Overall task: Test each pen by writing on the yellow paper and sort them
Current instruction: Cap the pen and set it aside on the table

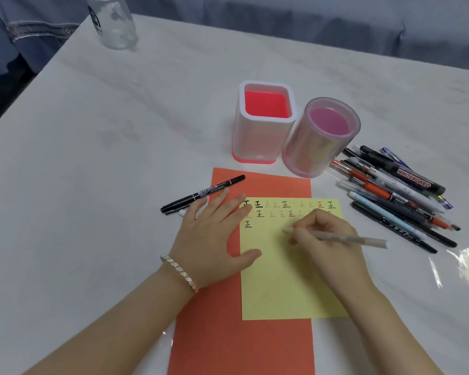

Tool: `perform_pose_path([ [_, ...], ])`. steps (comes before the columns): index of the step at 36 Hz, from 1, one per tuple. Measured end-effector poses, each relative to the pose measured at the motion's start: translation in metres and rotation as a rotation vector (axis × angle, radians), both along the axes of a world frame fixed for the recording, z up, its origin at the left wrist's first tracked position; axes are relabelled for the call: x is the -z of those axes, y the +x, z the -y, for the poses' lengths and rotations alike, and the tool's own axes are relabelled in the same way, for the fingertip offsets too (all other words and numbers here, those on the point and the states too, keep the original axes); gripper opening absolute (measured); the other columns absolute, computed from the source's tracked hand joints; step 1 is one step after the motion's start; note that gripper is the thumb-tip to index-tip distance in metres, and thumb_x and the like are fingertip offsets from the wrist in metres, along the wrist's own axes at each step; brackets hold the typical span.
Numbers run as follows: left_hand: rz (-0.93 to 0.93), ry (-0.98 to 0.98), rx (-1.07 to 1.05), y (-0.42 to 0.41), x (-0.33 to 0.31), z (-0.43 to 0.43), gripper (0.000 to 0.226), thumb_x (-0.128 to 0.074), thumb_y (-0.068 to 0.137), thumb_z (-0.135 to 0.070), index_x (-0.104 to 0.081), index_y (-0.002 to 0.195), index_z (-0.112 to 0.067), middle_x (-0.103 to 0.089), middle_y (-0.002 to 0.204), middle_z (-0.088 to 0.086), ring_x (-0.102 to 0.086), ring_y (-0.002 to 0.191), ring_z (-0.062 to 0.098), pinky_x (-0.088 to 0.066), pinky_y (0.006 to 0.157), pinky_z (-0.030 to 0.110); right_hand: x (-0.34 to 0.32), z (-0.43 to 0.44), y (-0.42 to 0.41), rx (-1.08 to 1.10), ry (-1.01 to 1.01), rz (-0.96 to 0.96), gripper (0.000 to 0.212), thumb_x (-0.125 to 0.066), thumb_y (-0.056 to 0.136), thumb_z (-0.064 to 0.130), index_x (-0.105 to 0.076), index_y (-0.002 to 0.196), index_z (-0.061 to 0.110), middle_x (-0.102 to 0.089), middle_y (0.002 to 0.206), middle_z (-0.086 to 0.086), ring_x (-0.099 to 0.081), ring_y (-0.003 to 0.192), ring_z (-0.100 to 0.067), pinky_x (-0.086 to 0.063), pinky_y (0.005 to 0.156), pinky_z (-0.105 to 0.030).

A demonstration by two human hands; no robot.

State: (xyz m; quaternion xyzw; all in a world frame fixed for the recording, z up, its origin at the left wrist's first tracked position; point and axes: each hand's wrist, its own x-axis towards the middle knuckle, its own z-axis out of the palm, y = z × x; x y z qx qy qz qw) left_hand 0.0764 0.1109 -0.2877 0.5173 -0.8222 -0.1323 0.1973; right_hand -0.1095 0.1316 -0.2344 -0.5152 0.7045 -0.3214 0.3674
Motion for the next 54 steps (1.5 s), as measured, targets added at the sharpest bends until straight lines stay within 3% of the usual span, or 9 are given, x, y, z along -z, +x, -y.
perform_pose_path([
  [12,-0.095,-0.006,-0.025,0.007,-0.007,-0.001,0.049,-0.042,0.083,-0.045,-0.058,0.121,-0.019,-0.052,0.133,-0.003,-0.036,0.125,0.006,-0.017,0.104,0.033,-0.013,-0.010,-0.005,0.106,0.007,0.081,0.011,-0.060,0.080,0.014,-0.059,0.069,0.012,-0.068,0.067,0.003,-0.054,0.061,0.001,-0.039,0.059,-0.021],
  [21,0.005,-0.145,-0.249,0.044,-0.015,-0.012,0.035,-0.037,0.076,-0.019,-0.069,0.087,-0.007,-0.064,0.086,0.007,-0.041,0.081,0.017,-0.045,0.061,0.034,-0.026,-0.021,0.015,0.025,0.006,0.187,0.009,-0.066,0.080,0.015,-0.061,0.073,0.013,-0.068,0.062,0.005,-0.055,0.057,0.005,-0.037,0.051,-0.006],
  [25,-0.064,-0.036,-0.281,0.047,-0.019,-0.014,0.028,-0.044,0.085,-0.012,-0.066,0.087,0.004,-0.058,0.082,0.005,-0.047,0.077,0.010,-0.039,0.069,0.013,-0.029,-0.024,0.020,-0.023,0.034,0.248,0.005,-0.066,0.081,0.012,-0.065,0.076,0.013,-0.069,0.063,0.003,-0.057,0.060,0.001,-0.041,0.054,-0.009],
  [28,-0.147,0.073,-0.377,0.046,-0.025,-0.017,0.013,-0.050,0.091,-0.001,-0.060,0.096,0.005,-0.047,0.083,-0.010,-0.052,0.078,-0.004,-0.031,0.066,-0.003,-0.033,-0.027,0.024,-0.027,0.035,0.347,0.014,-0.059,0.087,0.015,-0.068,0.078,0.014,-0.071,0.068,0.002,-0.061,0.062,-0.004,-0.046,0.066,-0.012],
  [31,-0.304,0.143,-0.418,0.043,-0.035,-0.022,0.014,-0.054,0.089,-0.003,-0.064,0.081,-0.008,-0.050,0.085,-0.008,-0.050,0.083,0.008,-0.029,0.072,-0.003,-0.038,-0.029,0.027,0.010,0.037,0.489,0.028,-0.051,0.090,0.030,-0.071,0.080,0.014,-0.073,0.073,-0.006,-0.065,0.068,-0.015,-0.051,0.079,-0.027],
  [37,-0.870,0.446,-0.510,0.033,-0.081,-0.027,0.018,-0.049,0.093,-0.010,-0.062,0.081,-0.007,-0.065,0.064,-0.005,-0.056,0.053,0.000,-0.042,0.047,0.013,-0.057,-0.026,0.031,0.063,0.030,0.756,0.044,-0.034,0.096,0.026,-0.069,0.081,0.003,-0.071,0.069,-0.016,-0.062,0.065,-0.022,-0.055,0.062,-0.022],
  [42,-1.308,0.714,-0.491,0.026,-0.112,-0.033,0.023,-0.045,0.093,-0.009,-0.065,0.083,-0.004,-0.058,0.058,-0.001,-0.037,0.044,0.004,-0.031,0.039,0.014,-0.075,-0.026,0.034,0.092,-0.007,0.939,0.034,-0.036,0.092,0.022,-0.059,0.080,0.000,-0.062,0.056,-0.013,-0.060,0.055,-0.018,-0.055,0.059,-0.025],
  [47,-1.408,0.801,-0.430,0.024,-0.126,-0.038,0.023,-0.044,0.091,-0.004,-0.066,0.094,-0.002,-0.061,0.064,-0.001,-0.042,0.051,0.004,-0.036,0.045,0.015,-0.081,-0.030,0.033,0.075,-0.107,0.878,0.031,-0.039,0.091,0.024,-0.055,0.074,0.003,-0.062,0.053,-0.012,-0.060,0.053,-0.018,-0.054,0.056,-0.022],
  [54,-1.282,0.736,-0.342,0.025,-0.137,-0.047,0.038,-0.046,0.089,0.006,-0.076,0.085,-0.017,-0.069,0.074,0.000,-0.052,0.059,0.006,-0.047,0.059,0.015,-0.082,-0.035,0.033,0.037,-0.175,0.802,0.066,-0.075,0.039,0.071,-0.074,0.071,0.013,-0.067,0.061,-0.015,-0.064,0.058,-0.020,-0.054,0.059,-0.023],
])
